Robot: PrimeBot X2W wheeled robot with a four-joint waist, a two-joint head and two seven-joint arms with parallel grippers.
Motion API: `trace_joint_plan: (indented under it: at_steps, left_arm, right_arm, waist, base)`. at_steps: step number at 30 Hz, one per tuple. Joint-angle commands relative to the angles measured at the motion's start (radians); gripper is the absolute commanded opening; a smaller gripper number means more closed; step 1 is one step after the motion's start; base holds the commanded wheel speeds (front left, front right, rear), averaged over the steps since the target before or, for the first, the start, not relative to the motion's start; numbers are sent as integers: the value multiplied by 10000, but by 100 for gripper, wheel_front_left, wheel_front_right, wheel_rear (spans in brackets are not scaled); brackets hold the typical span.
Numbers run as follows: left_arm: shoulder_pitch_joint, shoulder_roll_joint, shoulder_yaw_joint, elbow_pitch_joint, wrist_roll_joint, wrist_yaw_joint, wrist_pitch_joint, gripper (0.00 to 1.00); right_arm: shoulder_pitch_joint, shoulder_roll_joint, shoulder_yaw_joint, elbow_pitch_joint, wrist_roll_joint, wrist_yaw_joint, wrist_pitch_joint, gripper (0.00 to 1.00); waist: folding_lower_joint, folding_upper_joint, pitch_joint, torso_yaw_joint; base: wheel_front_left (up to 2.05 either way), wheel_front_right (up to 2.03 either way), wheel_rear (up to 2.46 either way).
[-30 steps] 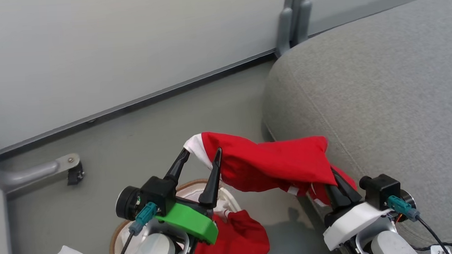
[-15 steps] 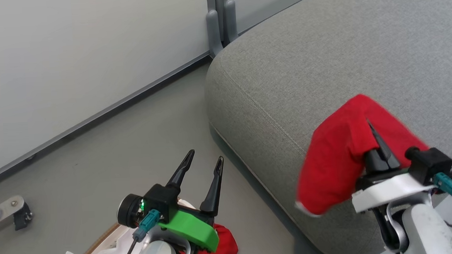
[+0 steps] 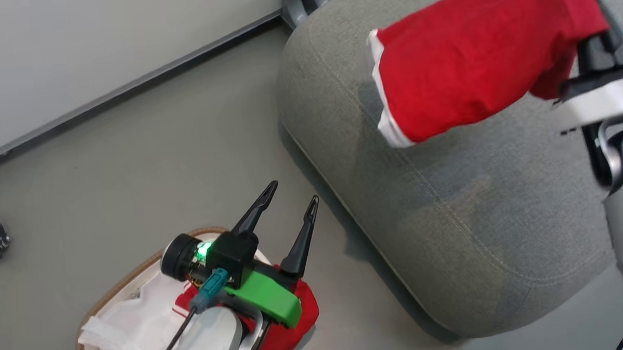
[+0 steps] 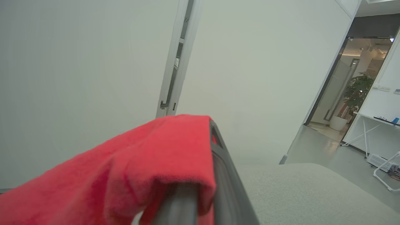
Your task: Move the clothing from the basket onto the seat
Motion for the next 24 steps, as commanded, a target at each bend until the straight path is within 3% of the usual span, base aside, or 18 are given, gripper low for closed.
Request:
trace_joint_plan:
  at_steps: [1, 7, 15, 19, 24]
  left_arm:
    - [-287, 187, -41, -60, 83, -23, -6, 100]
    - [-989, 495, -396, -375, -76, -24, -6, 100]
    - [-1760, 783, -875, -725, -134, -24, -6, 100]
    - [-2022, 881, -893, -805, -163, -24, -6, 100]
    - [-2211, 1016, -922, -783, -166, -24, -6, 100]
  right_arm:
    - [-551, -169, -198, 294, -143, -14, -20, 0]
    - [-2476, -999, -1148, 1917, -892, -14, -20, 0]
    - [-3846, -1746, -2883, 3832, -2050, -14, -19, 0]
    - [-4184, -1736, -3890, 4464, -2553, -14, -20, 0]
    - [-3920, -1223, -4543, 4816, -3030, -14, -20, 0]
  waist:
    - [0, -1, 935, 811]
    - [0, -1, 2029, 1691]
    - [0, -1, 3197, 2552]
    - [0, -1, 3740, 2847]
    - [0, -1, 4138, 2974]
  base:
    - [0, 0, 0]
    - [0, 0, 0]
    - [0, 0, 0]
    - [0, 0, 0]
    - [0, 0, 0]
